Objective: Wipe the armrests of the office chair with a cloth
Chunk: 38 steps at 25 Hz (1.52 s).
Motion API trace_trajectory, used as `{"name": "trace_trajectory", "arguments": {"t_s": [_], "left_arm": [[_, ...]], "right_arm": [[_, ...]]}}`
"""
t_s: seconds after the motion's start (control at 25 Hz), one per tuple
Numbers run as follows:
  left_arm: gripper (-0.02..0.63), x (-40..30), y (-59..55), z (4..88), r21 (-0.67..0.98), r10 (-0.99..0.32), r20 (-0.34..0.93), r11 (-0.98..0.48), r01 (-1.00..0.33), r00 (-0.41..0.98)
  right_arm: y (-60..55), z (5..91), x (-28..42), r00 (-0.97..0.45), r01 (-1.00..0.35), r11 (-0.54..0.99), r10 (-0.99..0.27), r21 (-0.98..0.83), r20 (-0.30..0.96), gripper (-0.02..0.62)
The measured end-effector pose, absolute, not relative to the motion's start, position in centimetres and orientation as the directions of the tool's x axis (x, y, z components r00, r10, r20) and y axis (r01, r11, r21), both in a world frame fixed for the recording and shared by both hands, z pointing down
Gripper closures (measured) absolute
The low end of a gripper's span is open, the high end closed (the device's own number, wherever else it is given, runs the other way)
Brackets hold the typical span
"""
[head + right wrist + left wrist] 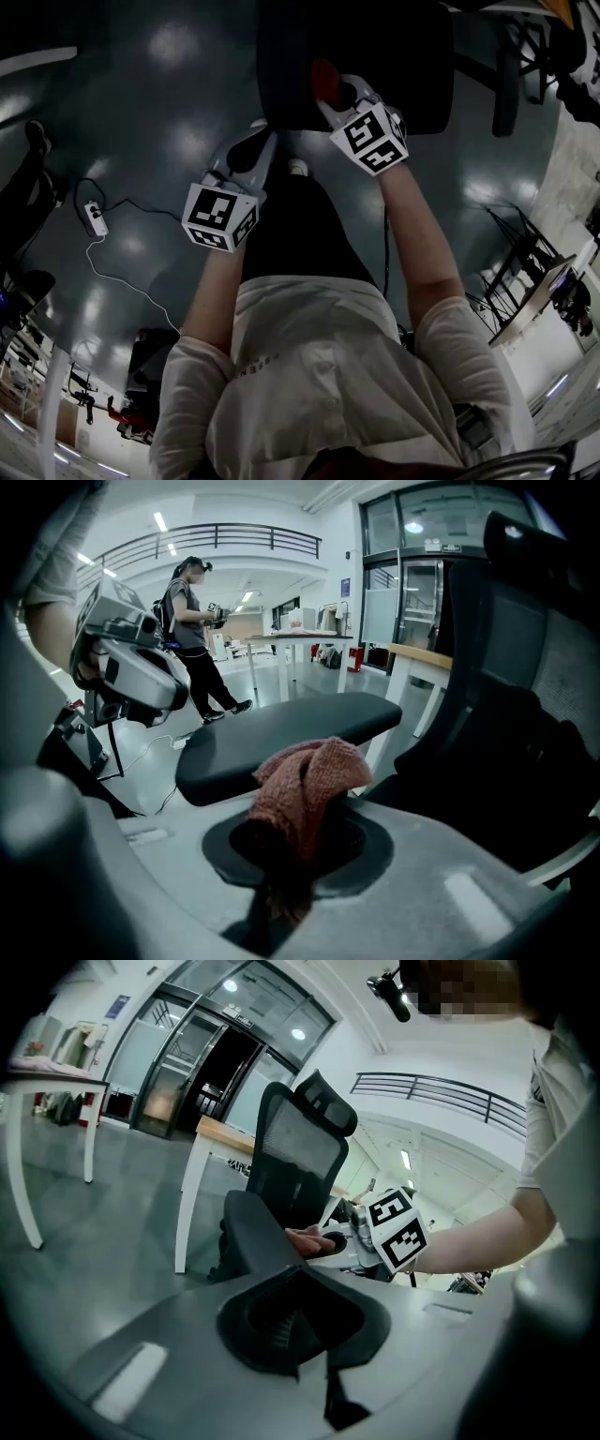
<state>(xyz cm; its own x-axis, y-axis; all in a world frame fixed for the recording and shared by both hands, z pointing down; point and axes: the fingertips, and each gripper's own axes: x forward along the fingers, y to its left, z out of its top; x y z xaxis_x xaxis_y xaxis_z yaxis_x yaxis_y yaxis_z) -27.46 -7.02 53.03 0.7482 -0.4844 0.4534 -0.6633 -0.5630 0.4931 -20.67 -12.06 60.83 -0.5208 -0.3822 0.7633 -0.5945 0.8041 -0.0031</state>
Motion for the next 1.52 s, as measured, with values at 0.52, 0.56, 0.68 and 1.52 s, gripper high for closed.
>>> {"name": "trace_trajectory", "arguments": {"t_s": [0.52,0.56,0.68,1.52], "left_arm": [[0.589,-28.2,-0.7,52.9,0.489,-0.565,0.457,-0.486,-0.724,0.687],[0.589,-28.3,-0.4,53.0,0.488,-0.569,0.457,-0.481,-0.728,0.683],[0.589,-28.6,0.3,53.1,0.489,-0.584,0.46,-0.462,-0.74,0.669],[0.589,-35.7,0.8,53.3,0.476,-0.698,0.489,-0.289,-0.831,0.523]], "right_arm": [[-4.7,60.8,-22.2,-0.533,-0.627,0.776,-0.357,-0.074,0.767,0.541],[-4.4,60.8,-22.5,-0.532,-0.646,0.758,-0.361,-0.092,0.766,0.541],[-3.8,61.1,-22.9,-0.515,-0.718,0.681,-0.38,-0.144,0.768,0.541],[-4.5,59.2,-32.9,-0.658,-0.647,0.691,-0.294,-0.321,0.694,0.541]]}}
